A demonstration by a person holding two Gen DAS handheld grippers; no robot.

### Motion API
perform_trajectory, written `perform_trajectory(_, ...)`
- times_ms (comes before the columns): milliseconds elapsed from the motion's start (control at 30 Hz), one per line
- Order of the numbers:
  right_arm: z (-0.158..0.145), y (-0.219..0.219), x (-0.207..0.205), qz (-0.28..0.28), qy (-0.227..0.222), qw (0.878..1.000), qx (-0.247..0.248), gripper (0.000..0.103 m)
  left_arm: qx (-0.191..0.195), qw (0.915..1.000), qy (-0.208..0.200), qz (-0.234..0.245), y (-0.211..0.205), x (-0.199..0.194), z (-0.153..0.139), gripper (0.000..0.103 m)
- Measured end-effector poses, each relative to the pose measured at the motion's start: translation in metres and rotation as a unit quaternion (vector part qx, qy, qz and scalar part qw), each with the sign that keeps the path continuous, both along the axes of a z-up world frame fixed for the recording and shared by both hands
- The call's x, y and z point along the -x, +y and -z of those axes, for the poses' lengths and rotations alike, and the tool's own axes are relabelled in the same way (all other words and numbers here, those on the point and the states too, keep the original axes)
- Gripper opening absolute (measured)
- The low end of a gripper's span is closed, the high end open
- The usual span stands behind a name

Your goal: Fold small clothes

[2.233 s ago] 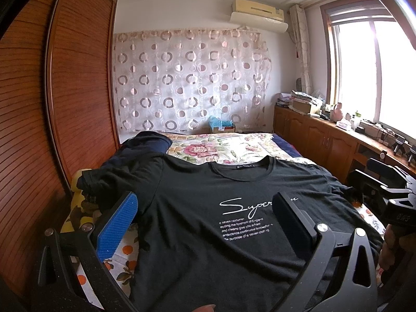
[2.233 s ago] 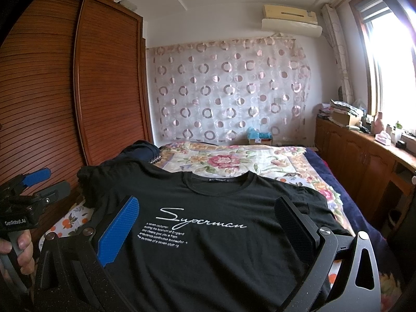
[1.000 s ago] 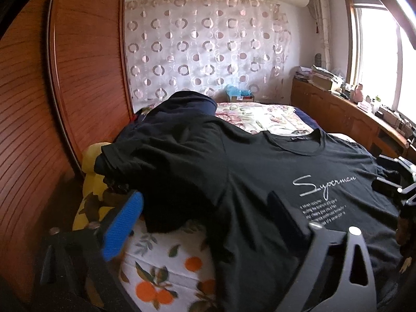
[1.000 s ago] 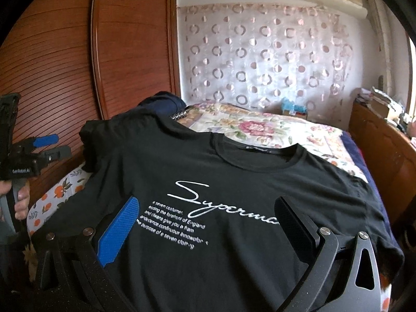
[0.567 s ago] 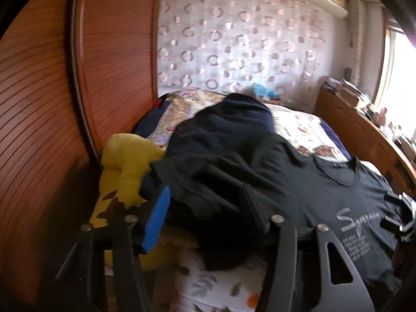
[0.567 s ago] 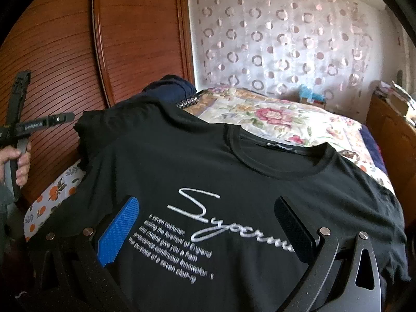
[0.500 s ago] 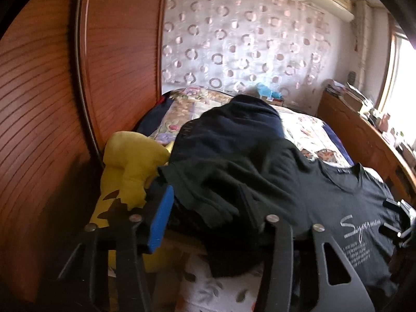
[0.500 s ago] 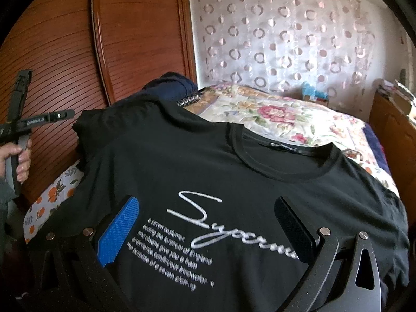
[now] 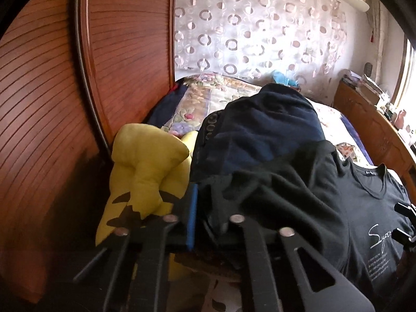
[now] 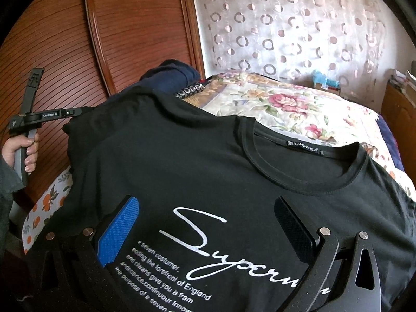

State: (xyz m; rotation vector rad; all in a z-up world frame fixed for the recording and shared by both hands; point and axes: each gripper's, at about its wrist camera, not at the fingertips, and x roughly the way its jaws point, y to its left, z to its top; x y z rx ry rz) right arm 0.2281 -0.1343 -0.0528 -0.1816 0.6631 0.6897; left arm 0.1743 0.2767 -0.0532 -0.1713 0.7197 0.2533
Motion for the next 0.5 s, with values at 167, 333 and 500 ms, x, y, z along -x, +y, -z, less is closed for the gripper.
perform_trajectory(167,0.000,0.001,-0.007,0.006,0.002,1.000,-0.004,0.103,-0.032,0.9992,-0.018,0.012,-0.016,0.007,-0.014,0.004)
perform_trajectory(333,-0.003,-0.003,-0.006,0.011,-0.001,1.000,-0.014,0.103,-0.038,0.9966,-0.056,0.048,-0.045,0.014,-0.049,0.004)
perform_trajectory(500,-0.009,-0.011,-0.004,0.023,-0.009,0.999,-0.023,0.103,-0.026,0.9887,-0.084,0.121,-0.088,0.005,-0.084,0.004)
